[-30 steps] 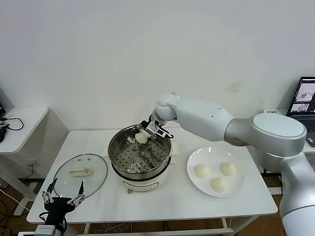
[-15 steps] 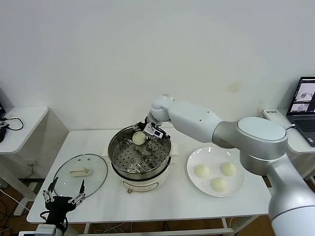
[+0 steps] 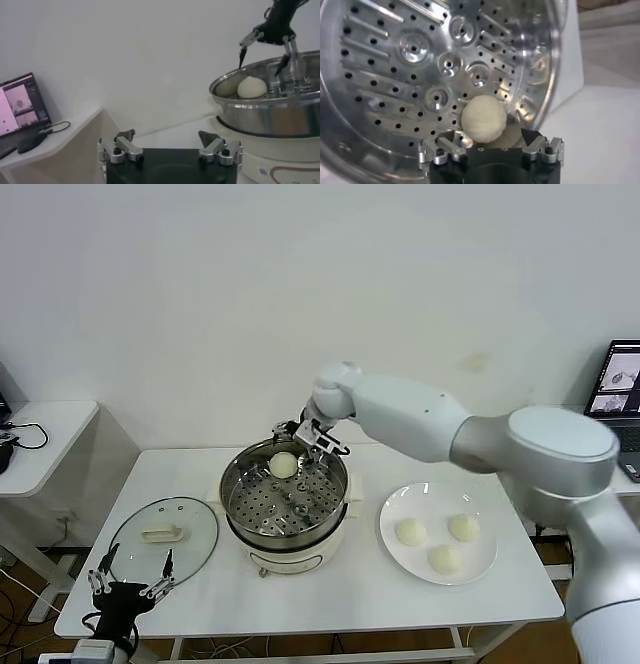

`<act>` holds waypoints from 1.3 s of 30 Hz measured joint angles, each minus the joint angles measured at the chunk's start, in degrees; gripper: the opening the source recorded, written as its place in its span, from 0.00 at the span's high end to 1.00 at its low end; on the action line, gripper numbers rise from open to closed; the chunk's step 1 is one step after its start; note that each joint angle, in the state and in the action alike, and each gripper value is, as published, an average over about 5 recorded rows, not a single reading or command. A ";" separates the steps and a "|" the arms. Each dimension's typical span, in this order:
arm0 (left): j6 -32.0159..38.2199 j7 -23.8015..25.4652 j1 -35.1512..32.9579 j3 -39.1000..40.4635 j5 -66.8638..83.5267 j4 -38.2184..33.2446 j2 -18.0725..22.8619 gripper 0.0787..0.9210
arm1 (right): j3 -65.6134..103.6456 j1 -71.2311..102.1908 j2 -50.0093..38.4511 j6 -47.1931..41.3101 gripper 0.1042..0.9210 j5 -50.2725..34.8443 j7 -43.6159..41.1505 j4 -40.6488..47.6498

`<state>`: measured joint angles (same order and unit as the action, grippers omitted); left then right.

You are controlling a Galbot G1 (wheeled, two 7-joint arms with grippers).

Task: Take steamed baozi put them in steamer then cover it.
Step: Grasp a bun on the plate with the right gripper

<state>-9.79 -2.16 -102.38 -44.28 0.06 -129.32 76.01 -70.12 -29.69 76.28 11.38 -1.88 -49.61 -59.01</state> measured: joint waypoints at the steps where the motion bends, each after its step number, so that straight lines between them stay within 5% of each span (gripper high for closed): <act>1: -0.03 0.02 -0.01 -0.01 0.03 -0.10 -0.06 0.12 | 0.04 -0.61 -0.99 -1.53 0.12 -1.08 -0.43 -1.26; 12: -0.76 0.17 -0.12 -0.96 0.88 -1.11 -1.23 0.12 | 0.61 -4.13 -16.67 -16.79 0.12 -8.62 -4.08 -15.62; 24: -1.13 0.24 -0.26 -1.09 1.14 -1.51 -1.59 0.12 | 4.99 2.45 -34.95 -23.82 0.12 -6.76 -5.42 -25.52; 39: -1.30 0.33 -1.12 -0.72 0.72 -1.99 -0.57 0.12 | 12.49 17.64 -40.40 -27.68 0.12 0.01 -5.29 -26.36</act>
<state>-11.10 -1.83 -103.50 -45.00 0.78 -131.31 75.44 -57.62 -12.05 35.88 -16.30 -1.87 -54.90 -85.37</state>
